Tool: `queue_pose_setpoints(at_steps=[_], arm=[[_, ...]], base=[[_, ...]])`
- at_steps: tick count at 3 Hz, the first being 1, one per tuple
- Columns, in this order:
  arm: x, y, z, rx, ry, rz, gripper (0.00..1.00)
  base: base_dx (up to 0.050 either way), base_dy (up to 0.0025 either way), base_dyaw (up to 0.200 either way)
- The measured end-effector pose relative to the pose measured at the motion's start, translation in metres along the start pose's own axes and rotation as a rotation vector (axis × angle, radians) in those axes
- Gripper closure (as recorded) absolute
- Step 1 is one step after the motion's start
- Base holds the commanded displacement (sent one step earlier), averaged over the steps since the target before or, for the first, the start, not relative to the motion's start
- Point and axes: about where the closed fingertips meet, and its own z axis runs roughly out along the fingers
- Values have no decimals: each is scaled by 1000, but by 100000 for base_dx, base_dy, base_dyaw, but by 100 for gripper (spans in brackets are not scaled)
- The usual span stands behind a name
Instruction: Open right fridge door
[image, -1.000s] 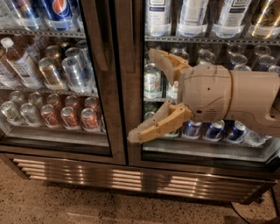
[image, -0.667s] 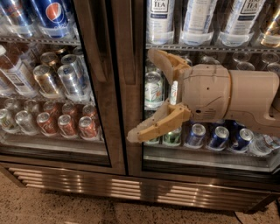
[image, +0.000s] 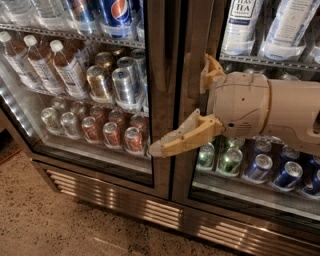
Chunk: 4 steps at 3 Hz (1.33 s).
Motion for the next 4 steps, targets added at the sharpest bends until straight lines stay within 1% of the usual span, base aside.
queue_pose_setpoints(at_steps=[1, 4], arm=[[0, 0, 0, 0, 0, 0, 19], [0, 0, 0, 0, 0, 0, 88]], base=[[0, 0, 0], [0, 0, 0]])
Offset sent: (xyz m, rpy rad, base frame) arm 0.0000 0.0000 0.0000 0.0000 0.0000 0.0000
